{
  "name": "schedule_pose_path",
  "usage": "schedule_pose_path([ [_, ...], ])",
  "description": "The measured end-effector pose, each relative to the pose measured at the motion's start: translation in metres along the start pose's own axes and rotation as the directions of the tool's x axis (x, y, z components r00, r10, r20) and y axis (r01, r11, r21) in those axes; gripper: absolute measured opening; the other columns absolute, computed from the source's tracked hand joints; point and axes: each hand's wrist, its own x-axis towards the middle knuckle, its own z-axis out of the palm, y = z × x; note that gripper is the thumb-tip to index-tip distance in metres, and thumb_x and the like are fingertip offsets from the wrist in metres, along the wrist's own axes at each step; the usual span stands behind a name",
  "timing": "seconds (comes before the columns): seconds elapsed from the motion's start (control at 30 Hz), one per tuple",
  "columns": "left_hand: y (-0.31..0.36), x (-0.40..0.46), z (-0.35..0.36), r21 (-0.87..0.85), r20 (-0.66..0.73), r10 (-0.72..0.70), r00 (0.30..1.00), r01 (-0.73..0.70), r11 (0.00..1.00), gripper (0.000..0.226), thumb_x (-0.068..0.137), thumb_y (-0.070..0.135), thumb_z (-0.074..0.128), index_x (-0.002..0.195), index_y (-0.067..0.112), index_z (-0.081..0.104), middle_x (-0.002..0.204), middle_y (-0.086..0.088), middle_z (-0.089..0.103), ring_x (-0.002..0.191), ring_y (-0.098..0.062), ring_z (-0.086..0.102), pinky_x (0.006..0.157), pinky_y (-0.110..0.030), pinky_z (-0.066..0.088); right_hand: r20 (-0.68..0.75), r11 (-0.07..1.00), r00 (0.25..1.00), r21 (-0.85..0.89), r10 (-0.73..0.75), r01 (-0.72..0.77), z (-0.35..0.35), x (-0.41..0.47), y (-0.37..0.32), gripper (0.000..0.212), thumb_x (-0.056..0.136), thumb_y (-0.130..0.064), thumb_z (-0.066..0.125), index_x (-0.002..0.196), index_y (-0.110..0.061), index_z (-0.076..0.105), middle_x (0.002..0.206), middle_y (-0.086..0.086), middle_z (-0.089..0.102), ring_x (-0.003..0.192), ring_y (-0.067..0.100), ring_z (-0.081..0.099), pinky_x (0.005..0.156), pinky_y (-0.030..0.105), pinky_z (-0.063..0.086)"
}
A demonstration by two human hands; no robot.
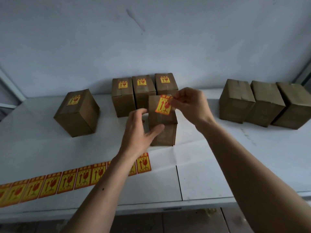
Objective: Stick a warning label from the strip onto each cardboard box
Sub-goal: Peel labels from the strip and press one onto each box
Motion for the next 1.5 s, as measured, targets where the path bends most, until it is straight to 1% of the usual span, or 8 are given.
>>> schedule_pose_path([
  [0.17, 0.010, 0.030, -0.004, 0.119, 0.132, -0.033, 0.991, 0.017, 0.993, 0.057, 0.090, 0.044, 0.057, 0.136, 0.013, 0.042, 0.143, -0.005, 0.036, 0.132, -0.021, 0.036, 0.101, -0.043, 0.046, 0.171, 0.979, 0.982, -0.200, 0.084, -0.049, -0.005, 0.043, -0.001, 0.010, 0.077, -0.013, 0.078, 0.076, -0.018, 0.069, 0.076, 0.000, 0.071, 0.070, 0.014, 0.066, 0.071, 0.037, 0.059],
  [0.4, 0.006, 0.036, -0.001, 0.211, 0.159, -0.016, 0.987, -0.018, 0.977, 0.059, 0.087, 0.045, 0.062, 0.132, 0.012, 0.044, 0.138, -0.002, 0.039, 0.128, -0.020, 0.035, 0.091, -0.027, 0.035, 0.336, 0.969, 0.930, -0.238, 0.150, -0.071, -0.001, 0.058, 0.007, 0.006, 0.081, -0.011, 0.074, 0.085, -0.012, 0.071, 0.082, 0.001, 0.070, 0.076, 0.013, 0.066, 0.067, 0.025, 0.056],
  [0.53, 0.003, 0.036, 0.000, 0.175, 0.139, -0.016, 0.990, -0.009, 0.985, 0.059, 0.086, 0.042, 0.065, 0.131, 0.012, 0.045, 0.137, -0.002, 0.040, 0.128, -0.019, 0.035, 0.093, -0.025, 0.032, 0.356, 0.963, 0.925, -0.267, 0.131, -0.033, 0.003, 0.059, 0.010, 0.005, 0.081, -0.012, 0.074, 0.085, -0.012, 0.070, 0.077, -0.004, 0.067, 0.068, 0.006, 0.062, 0.058, 0.016, 0.046],
  [0.73, 0.004, 0.037, 0.008, -0.057, 0.060, -0.148, 0.987, 0.151, 0.987, 0.054, 0.079, 0.032, 0.075, 0.124, 0.016, 0.050, 0.127, 0.002, 0.042, 0.122, -0.017, 0.042, 0.094, -0.027, 0.038, 0.358, 0.938, 0.931, -0.341, 0.072, 0.058, 0.006, 0.057, 0.011, 0.008, 0.082, -0.014, 0.073, 0.090, -0.013, 0.070, 0.087, 0.002, 0.070, 0.081, 0.016, 0.067, 0.071, 0.030, 0.057],
  [0.93, 0.019, 0.040, 0.022, -0.256, -0.057, -0.297, 0.953, 0.274, 0.927, 0.038, 0.084, 0.045, 0.067, 0.108, 0.018, 0.054, 0.116, 0.002, 0.043, 0.100, -0.011, 0.049, 0.066, -0.014, 0.039, 0.340, 0.868, 0.940, -0.459, -0.024, 0.188, 0.007, 0.048, 0.009, 0.018, 0.081, -0.021, 0.075, 0.097, -0.014, 0.070, 0.090, 0.000, 0.069, 0.081, 0.014, 0.063, 0.065, 0.019, 0.048],
  [1.13, 0.021, 0.045, 0.029, -0.370, -0.082, -0.417, 0.905, 0.361, 0.856, 0.042, 0.077, 0.030, 0.078, 0.109, 0.019, 0.053, 0.118, -0.002, 0.047, 0.098, -0.013, 0.050, 0.060, -0.014, 0.039, 0.254, 0.846, 0.963, -0.490, -0.090, 0.208, 0.009, 0.039, 0.013, 0.028, 0.079, -0.020, 0.075, 0.106, -0.016, 0.067, 0.098, -0.002, 0.057, 0.087, 0.012, 0.054, 0.063, 0.014, 0.037],
  [1.27, 0.018, 0.046, 0.030, -0.442, -0.066, -0.460, 0.885, 0.387, 0.809, 0.042, 0.076, 0.028, 0.079, 0.107, 0.022, 0.052, 0.123, -0.005, 0.051, 0.104, -0.017, 0.054, 0.062, -0.015, 0.041, 0.168, 0.857, 0.985, -0.500, -0.044, 0.124, 0.024, 0.047, 0.018, 0.034, 0.077, -0.027, 0.076, 0.108, -0.018, 0.065, 0.112, 0.005, 0.053, 0.100, 0.019, 0.054, 0.076, 0.026, 0.043],
  [1.5, 0.016, 0.045, 0.031, -0.465, -0.063, -0.472, 0.879, 0.392, 0.793, 0.043, 0.076, 0.029, 0.079, 0.109, 0.022, 0.054, 0.122, -0.004, 0.052, 0.100, -0.015, 0.055, 0.062, -0.016, 0.042, -0.012, 0.883, 0.994, -0.459, 0.106, -0.100, 0.040, 0.060, 0.030, 0.036, 0.074, -0.044, 0.075, 0.096, -0.019, 0.062, 0.105, 0.005, 0.063, 0.099, 0.020, 0.058, 0.069, 0.026, 0.040],
])
